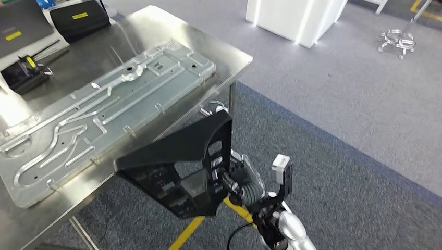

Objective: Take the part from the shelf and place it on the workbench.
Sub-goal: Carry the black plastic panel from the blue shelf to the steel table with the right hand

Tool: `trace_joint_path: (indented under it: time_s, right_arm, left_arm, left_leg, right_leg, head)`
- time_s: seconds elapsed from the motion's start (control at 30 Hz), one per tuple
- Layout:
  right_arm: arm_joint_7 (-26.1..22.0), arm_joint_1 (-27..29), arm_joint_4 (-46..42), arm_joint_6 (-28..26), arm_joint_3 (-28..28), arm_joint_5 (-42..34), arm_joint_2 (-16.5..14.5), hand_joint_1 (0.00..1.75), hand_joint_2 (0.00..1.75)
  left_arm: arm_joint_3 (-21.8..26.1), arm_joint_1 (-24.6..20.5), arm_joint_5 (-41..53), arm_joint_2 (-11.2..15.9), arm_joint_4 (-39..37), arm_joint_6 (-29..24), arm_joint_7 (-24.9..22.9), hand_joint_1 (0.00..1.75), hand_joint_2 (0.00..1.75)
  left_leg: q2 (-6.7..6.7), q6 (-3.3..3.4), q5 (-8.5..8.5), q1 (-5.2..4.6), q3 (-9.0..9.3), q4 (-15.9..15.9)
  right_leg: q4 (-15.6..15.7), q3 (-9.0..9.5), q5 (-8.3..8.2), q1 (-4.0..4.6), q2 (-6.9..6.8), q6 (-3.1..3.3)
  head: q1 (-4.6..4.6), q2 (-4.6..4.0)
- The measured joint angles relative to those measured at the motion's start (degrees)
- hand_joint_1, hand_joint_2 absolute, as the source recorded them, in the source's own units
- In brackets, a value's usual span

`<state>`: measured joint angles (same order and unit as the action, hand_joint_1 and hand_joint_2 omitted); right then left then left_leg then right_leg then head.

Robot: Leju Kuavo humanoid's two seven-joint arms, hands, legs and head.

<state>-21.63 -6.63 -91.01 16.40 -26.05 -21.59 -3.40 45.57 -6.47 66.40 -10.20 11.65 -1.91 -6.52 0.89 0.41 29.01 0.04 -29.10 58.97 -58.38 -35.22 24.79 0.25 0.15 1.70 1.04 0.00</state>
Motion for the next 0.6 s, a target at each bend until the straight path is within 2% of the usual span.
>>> trace_joint_path:
  time_s: [0.07, 0.17, 0.2, 0.23, 0.27, 0.33, 0.4, 0.47, 0.53, 0.57, 0.6]
  right_arm:
    - [-0.04, -0.06, -0.11, 0.01, 0.00, -0.02, -0.03, 1.75, 1.75]
    - [-0.04, 0.02, -0.13, 0.00, 0.00, -0.02, -0.03, 1.75, 1.75]
    - [-0.03, 0.09, -0.12, -0.01, 0.00, -0.01, -0.02, 1.75, 1.75]
    - [-0.03, 0.14, -0.11, -0.01, 0.00, 0.00, -0.02, 1.75, 1.75]
    - [-0.03, 0.16, -0.11, -0.01, 0.00, 0.00, -0.02, 1.75, 1.75]
    - [-0.03, 0.16, -0.10, -0.01, 0.00, 0.00, -0.02, 1.75, 1.75]
    - [-0.03, 0.10, -0.09, -0.01, 0.00, 0.00, -0.01, 1.75, 1.75]
    - [-0.02, 0.09, -0.14, -0.01, 0.00, 0.02, 0.01, 1.75, 1.75]
    - [-0.03, 0.09, -0.23, -0.02, 0.01, 0.04, 0.02, 1.75, 1.75]
    - [-0.06, 0.05, -0.29, -0.02, 0.02, 0.04, 0.02, 1.75, 1.75]
    - [-0.09, 0.03, -0.33, -0.03, 0.02, 0.04, 0.03, 1.75, 1.75]
  left_arm:
    - [-0.01, -0.05, 0.00, 0.01, 0.00, -0.03, -0.01, 0.00, 1.75]
    - [-0.02, 0.01, 0.00, 0.01, 0.00, -0.06, 0.01, 0.00, 1.75]
    - [-0.02, 0.14, 0.00, 0.01, 0.00, -0.06, 0.01, 0.00, 1.75]
    - [-0.02, 0.27, 0.00, 0.01, 0.00, -0.06, -0.02, 0.00, 1.75]
    - [-0.02, 0.34, 0.00, 0.02, 0.00, -0.06, -0.04, 0.00, 1.75]
    - [-0.01, 0.37, -0.01, 0.03, -0.01, -0.07, -0.08, 0.00, 1.75]
    - [-0.01, 0.26, -0.01, 0.03, -0.03, -0.07, -0.08, 0.00, 1.75]
    - [-0.02, 0.22, -0.01, 0.05, -0.03, -0.08, -0.10, 0.00, 1.75]
    - [-0.02, 0.36, 0.01, 0.07, -0.02, -0.11, -0.14, 0.00, 1.75]
    - [-0.02, 0.37, 0.01, 0.08, -0.02, -0.13, -0.16, 0.00, 1.75]
    - [-0.02, 0.33, 0.02, 0.08, -0.02, -0.14, -0.16, 0.00, 1.75]
  left_leg:
    - [-0.17, -0.35, 1.08, 0.14, -2.03, 4.39]
    - [-0.39, -1.13, 5.02, 0.44, -8.43, 13.69]
    - [-0.43, -1.36, 5.70, 0.55, -9.94, 14.88]
    - [-0.46, -1.49, 5.16, 0.64, -10.60, 14.23]
    - [-0.50, -1.49, 3.30, 0.72, -10.32, 11.81]
    - [-0.66, -1.37, -2.41, 0.73, -8.60, 4.64]
    - [-0.83, -0.66, -4.79, 0.45, -7.47, 0.81]
    - [-0.79, 0.46, -4.13, 0.21, -6.97, 0.47]
    - [-0.68, 1.37, -3.98, 0.27, -5.96, 0.00]
    - [-0.63, 1.74, -3.72, 0.31, -5.38, -0.16]
    - [-0.61, 1.99, -3.40, 0.33, -4.92, -0.29]
  right_leg:
    - [0.37, 1.43, 0.50, -0.20, -0.13, 0.56]
    - [0.33, 2.69, 1.77, -0.06, -0.25, 0.87]
    - [0.26, 3.17, 2.26, -0.04, -0.21, 0.86]
    - [0.16, 3.76, 2.80, -0.05, -0.14, 0.80]
    - [0.06, 4.44, 3.40, -0.08, -0.09, 0.68]
    - [-0.19, 5.89, 4.73, -0.11, -0.12, 0.23]
    - [-0.29, 6.51, 5.78, -0.08, -0.24, -0.46]
    - [-0.70, 6.70, 6.06, -0.06, -0.29, -1.18]
    - [-2.75, 6.24, 6.21, -0.24, -0.26, -1.75]
    - [-4.94, 5.01, 6.65, -0.35, -0.22, -1.99]
    - [-8.06, 2.99, 7.44, -0.46, -0.17, -2.21]
  head:
    - [0.01, 0.00]
    - [0.01, 0.00]
    - [0.01, 0.00]
    - [0.02, 0.00]
    - [0.02, 0.00]
    - [0.01, 0.00]
    - [-0.01, 0.00]
    - [0.00, 0.00]
    - [-0.01, 0.00]
    - [-0.02, 0.00]
    - [-0.02, 0.00]
